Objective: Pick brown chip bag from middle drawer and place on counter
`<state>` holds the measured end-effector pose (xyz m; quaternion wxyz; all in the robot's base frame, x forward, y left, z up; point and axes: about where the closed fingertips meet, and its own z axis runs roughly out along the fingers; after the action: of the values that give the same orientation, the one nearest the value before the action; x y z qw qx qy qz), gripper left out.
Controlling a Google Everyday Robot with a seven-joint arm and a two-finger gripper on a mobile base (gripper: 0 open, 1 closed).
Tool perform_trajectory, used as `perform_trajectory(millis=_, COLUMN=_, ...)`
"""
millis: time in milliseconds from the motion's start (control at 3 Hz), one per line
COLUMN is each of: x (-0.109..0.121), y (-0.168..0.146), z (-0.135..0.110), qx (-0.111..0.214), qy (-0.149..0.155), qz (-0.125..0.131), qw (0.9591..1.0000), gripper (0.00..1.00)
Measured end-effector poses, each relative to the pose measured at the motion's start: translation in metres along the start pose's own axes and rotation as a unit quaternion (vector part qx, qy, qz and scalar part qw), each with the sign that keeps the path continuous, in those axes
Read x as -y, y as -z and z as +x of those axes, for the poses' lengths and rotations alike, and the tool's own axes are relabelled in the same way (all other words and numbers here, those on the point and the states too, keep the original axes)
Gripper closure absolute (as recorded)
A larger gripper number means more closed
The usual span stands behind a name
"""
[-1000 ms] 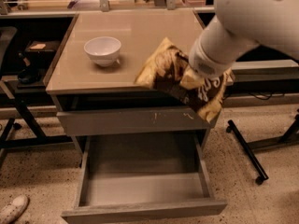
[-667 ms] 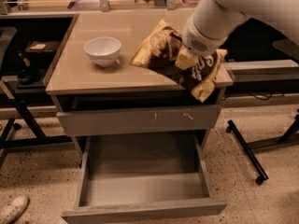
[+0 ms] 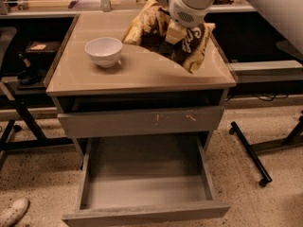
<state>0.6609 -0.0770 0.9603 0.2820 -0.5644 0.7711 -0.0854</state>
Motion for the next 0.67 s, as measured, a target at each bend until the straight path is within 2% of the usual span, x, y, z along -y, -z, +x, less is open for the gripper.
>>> perform_trajectory(millis=333, x=0.015, y=-0.028, z=-0.015, qx=0.004, qy=0.012, qz=-0.009, qw=0.9999, gripper=1.0)
perform_trajectory(millis=667, x=0.022, y=-0.067, z=-0.007, qx=0.0, qy=0.004, qz=-0.031, qw=0.9995, gripper=1.0)
